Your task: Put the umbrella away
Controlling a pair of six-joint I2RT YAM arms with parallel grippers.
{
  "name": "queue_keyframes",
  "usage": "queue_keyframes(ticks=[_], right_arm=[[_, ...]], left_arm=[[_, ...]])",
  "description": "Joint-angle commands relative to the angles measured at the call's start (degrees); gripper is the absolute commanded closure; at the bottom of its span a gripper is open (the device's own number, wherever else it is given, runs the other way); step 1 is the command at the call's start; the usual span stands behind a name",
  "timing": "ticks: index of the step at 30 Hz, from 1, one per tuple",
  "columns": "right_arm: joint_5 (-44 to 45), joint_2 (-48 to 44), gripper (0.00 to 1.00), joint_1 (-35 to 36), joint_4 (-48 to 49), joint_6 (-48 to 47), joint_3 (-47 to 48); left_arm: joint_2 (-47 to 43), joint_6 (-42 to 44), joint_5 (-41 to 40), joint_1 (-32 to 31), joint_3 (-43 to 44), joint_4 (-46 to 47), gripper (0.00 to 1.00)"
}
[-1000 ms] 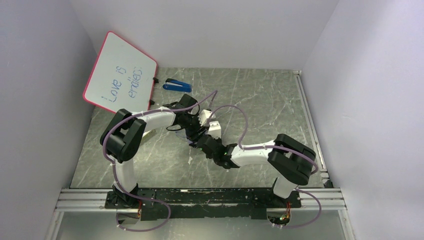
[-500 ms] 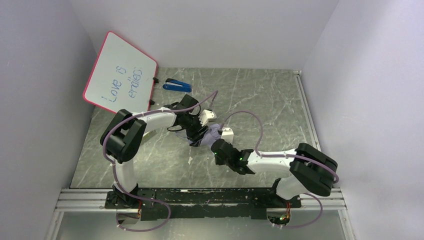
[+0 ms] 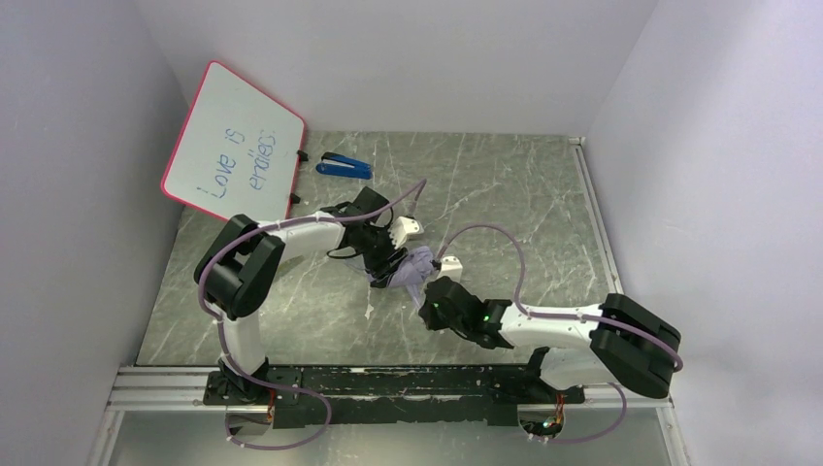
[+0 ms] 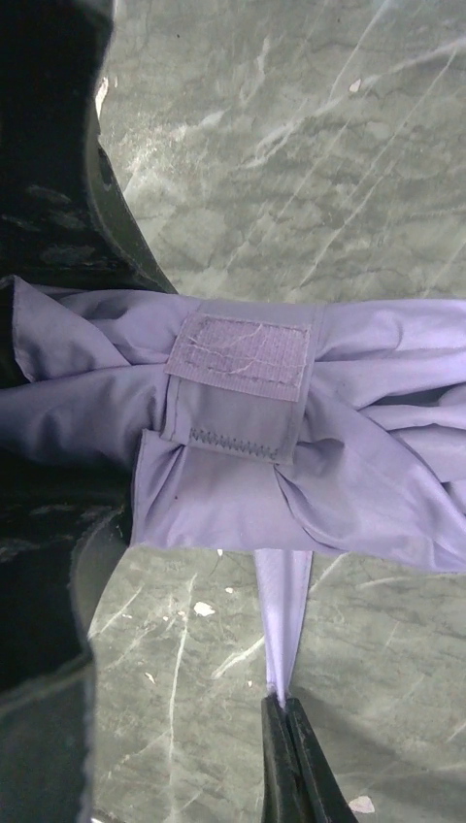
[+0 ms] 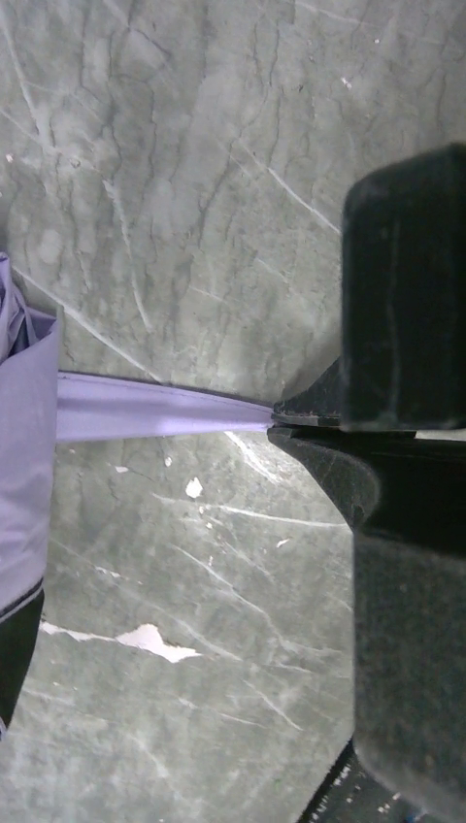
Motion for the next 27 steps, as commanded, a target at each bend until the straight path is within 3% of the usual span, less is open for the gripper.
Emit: queue_keyframes(ticks=[1,15,22,27], right_arm=[[-13.6,-1.4,1.0,1.7,-6.2,-2.4,-3.4],[-8.1,0.3,1.0,2.7,-8.9,-2.2,-0.2],[-5.6,-0.5,0.83,2.6,-11.5,-4.1,2.3],[-4.1,-2.2,0.77,2.6,-12.8,-4.3,2.5]], left_arm=[[3.0,-0.7,-17.9,1.9,-2.4,2.8,0.95],[0.9,2.1,-16.7,0.5,-5.1,5.0,0.95],[1.3,4.2,-16.1,-0.4,-5.7,4.8,0.95],[1.0,4.8,-15.9,-1.4,-6.3,5.2,0.95]])
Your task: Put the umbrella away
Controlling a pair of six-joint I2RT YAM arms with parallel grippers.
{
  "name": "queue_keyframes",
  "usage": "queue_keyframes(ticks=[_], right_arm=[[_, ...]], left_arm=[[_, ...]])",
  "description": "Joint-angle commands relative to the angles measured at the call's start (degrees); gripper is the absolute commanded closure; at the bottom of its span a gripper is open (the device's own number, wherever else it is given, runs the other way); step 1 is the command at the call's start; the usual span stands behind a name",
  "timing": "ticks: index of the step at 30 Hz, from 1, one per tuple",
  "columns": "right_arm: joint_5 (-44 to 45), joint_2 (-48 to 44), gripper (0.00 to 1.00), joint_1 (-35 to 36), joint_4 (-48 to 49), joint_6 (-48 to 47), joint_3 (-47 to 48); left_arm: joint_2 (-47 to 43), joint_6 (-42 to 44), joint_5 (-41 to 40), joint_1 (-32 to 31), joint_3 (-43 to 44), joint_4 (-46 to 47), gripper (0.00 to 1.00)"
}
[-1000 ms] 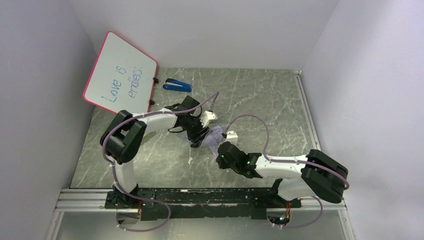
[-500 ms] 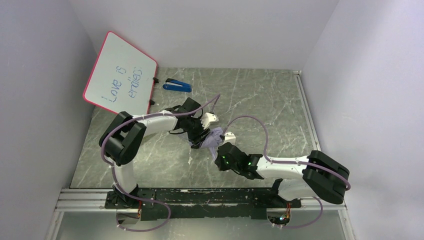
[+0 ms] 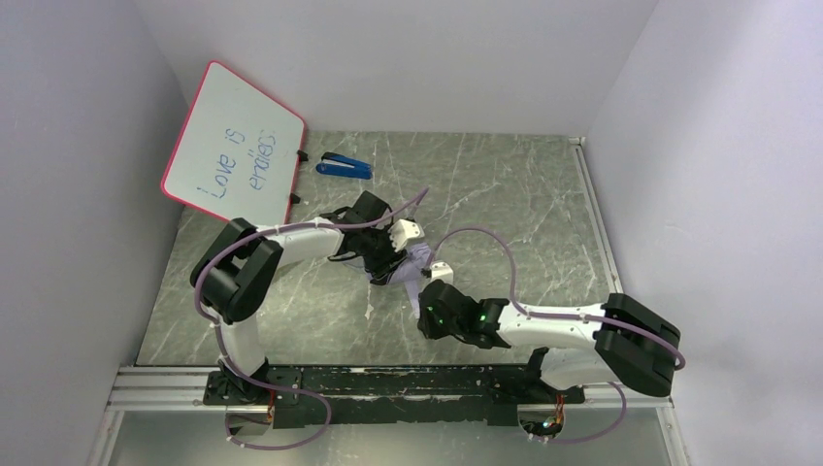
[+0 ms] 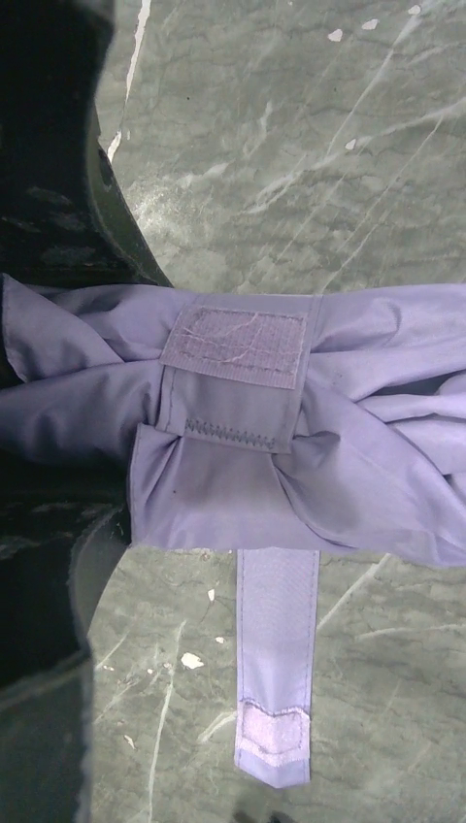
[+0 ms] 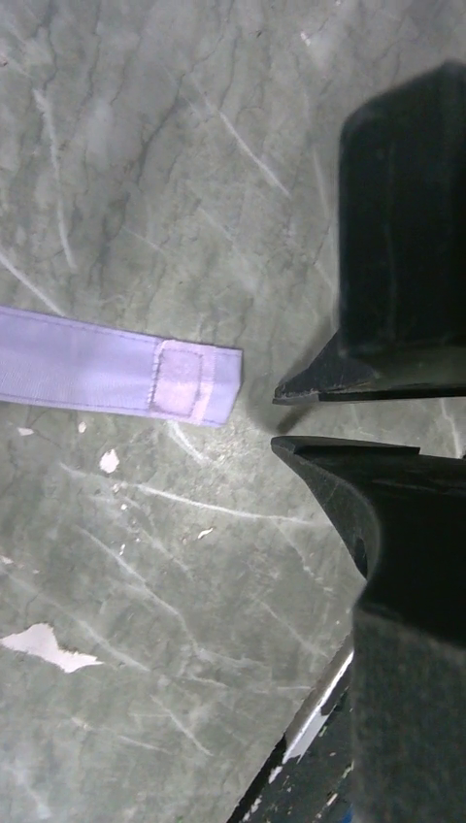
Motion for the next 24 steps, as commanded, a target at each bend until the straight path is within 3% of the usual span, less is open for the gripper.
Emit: queue_keyframes(ticks=[1,9,18,24], right_arm=[[1.4,-2.7,0.76,0.3,-6.8,-0.3,0.1],[10.4,-13.3,0.56,-4.3,-13.7,-0.7,2.4],[0.3,-16.6,0.47,-32.3,-6.8,-5.0,4.1],[-4.7,-8.5,0.47,-39.8,2.8,-8.3,9.7]], left_arm=[[2.9,3.5,-11.3,0.0,-3.1,-0.1,0.95],[2.8,3.9,-13.9,-1.2,-4.5,2.4,0.95],[0.0,5.2,-22.1,-5.7,-9.6,8.9,0.95],[-3.2,7.8,-32.6,-10.1,-15.6,17.9,0.95]])
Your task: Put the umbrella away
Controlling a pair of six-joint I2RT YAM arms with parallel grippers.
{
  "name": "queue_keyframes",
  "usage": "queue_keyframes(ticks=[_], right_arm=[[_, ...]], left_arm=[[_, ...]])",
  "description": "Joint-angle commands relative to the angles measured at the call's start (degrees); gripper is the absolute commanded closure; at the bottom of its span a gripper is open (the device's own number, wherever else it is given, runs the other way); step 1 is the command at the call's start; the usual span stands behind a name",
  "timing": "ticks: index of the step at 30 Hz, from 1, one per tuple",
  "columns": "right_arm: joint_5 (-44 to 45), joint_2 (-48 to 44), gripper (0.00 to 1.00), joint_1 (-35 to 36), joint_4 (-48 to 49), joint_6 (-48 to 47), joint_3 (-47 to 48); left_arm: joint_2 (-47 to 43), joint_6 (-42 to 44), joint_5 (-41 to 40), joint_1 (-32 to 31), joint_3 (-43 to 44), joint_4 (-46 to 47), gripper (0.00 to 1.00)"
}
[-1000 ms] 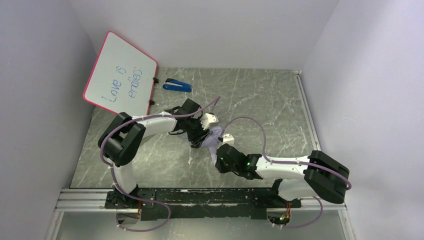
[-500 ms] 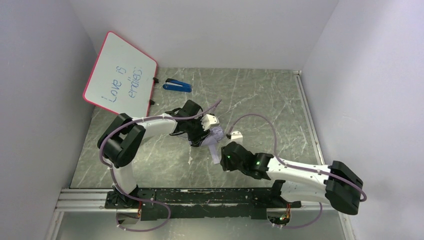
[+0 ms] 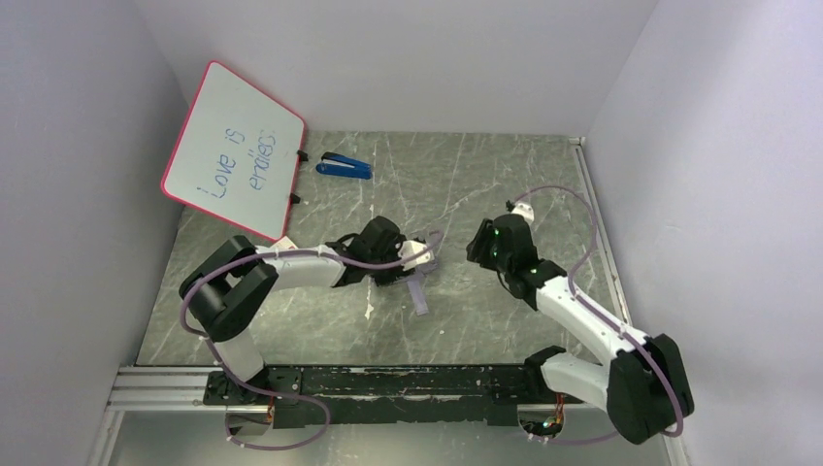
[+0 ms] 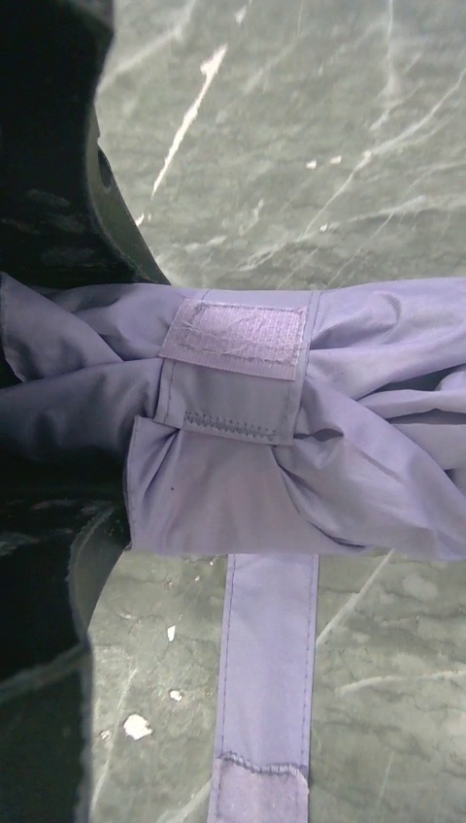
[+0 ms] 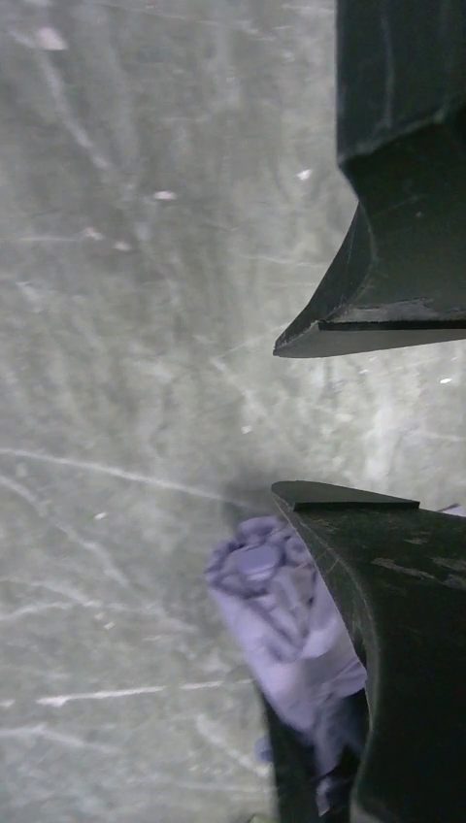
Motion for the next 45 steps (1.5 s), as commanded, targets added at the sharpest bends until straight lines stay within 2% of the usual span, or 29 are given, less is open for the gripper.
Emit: queue_keyframes(ticks=[1,8,11,13,16,20,23,26,29,32,36,45], right_arm=[[-4.3,5.1,0.46,-2.8,10.0,-4.6,5.7],[-6.0,13.2,0.44,-3.3,30.3,-17.3,7.7],[-10.3,18.0,0.45,-3.4,40.7,-24.3,7.7],[-16.6,21.7,0.45,-4.1,41.1,-29.1,10.8],[-28.3,27.0,0.44,-5.0,37.0,-38.3,16.8],[-45.4,32.0,0.43,-6.1,26.7,-52.5,23.4],[-56.3,34.8,0.42,-6.9,13.7,-64.0,30.2],[-63.6,38.1,0.4,-7.1,-4.1,-78.7,37.3],[-64.7,42.9,0.37,-7.0,-20.3,-88.1,45.6],[-63.6,47.1,0.29,-6.3,-30.8,-93.9,50.6],[-58.8,47.6,0.27,-4.2,-33.1,-98.8,49.2],[-57.0,46.1,0.25,-1.9,-33.9,-104.4,46.8]], left_arm=[[2.3,5.5,-17.2,-2.6,-7.0,5.5,0.95],[3.8,8.6,-27.3,-7.4,-10.0,13.3,0.95],[4.5,10.2,-31.0,-9.6,-12.0,17.6,0.95],[5.2,11.2,-33.1,-10.9,-12.8,19.7,0.95],[6.6,12.6,-36.2,-12.6,-13.4,22.1,0.95],[7.8,13.3,-37.6,-14.4,-13.2,23.6,0.95],[8.9,14.3,-39.5,-15.6,-13.1,25.2,0.95],[10.7,16.2,-42.0,-16.8,-13.7,28.9,0.95],[12.3,18.0,-44.0,-17.5,-14.2,32.0,0.95],[13.0,19.3,-44.4,-17.7,-15.0,34.2,0.95],[13.7,19.7,-44.5,-17.9,-15.1,34.9,0.95],[13.9,21.4,-43.9,-18.2,-15.6,34.8,0.95]])
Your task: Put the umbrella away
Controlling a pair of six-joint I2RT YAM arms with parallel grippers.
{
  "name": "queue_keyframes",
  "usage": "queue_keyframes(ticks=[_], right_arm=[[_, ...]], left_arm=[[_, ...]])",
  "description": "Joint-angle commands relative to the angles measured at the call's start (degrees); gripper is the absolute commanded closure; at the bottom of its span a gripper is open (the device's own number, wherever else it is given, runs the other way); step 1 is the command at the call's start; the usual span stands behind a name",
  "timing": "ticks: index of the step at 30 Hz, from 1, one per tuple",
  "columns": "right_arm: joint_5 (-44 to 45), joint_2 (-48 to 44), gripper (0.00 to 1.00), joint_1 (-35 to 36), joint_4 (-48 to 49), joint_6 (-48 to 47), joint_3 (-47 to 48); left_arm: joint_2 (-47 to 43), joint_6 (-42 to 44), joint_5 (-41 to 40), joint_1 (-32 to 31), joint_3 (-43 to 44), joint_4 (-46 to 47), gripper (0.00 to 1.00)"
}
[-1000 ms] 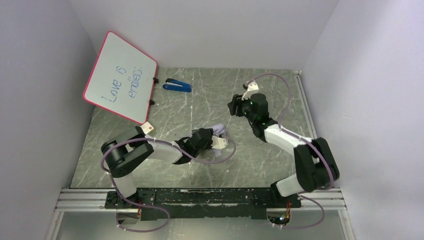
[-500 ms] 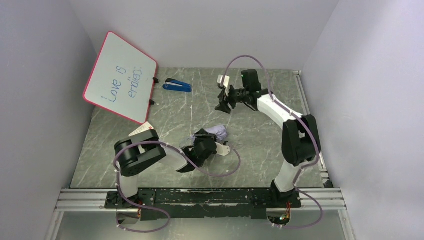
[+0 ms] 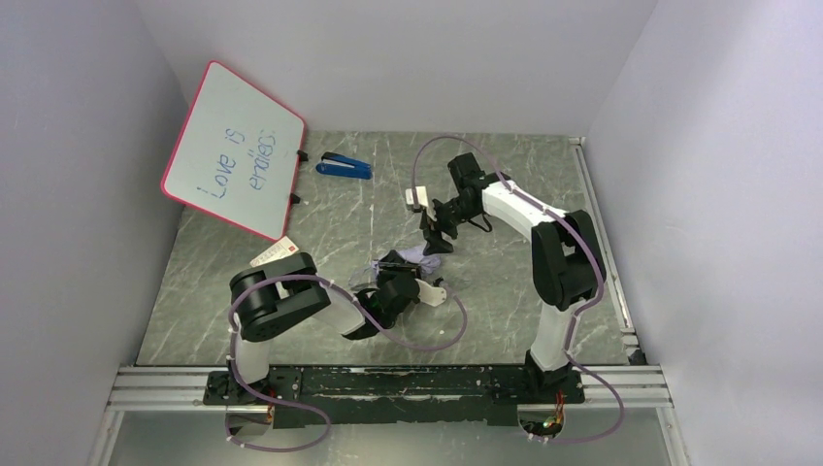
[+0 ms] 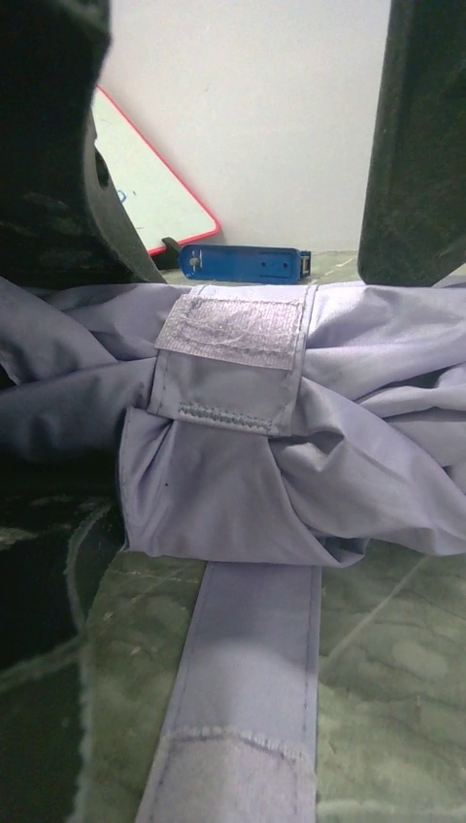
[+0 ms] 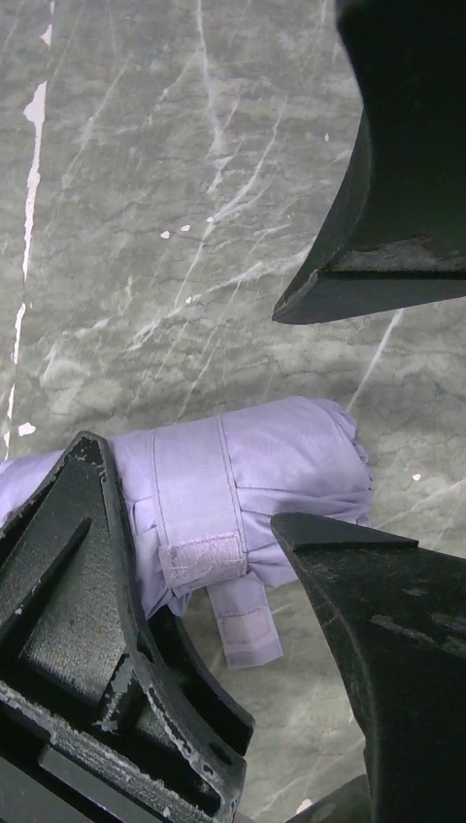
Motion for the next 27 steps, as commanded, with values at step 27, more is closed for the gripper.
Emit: queue_keyframes(ticks=[27], right_arm=[[12.4,8.8,0.37,6.4,-7.8,-6.5,1.7]], left_arm=[[2.4,1.1,3.1,0.5,-2.5,-7.4,0.95]])
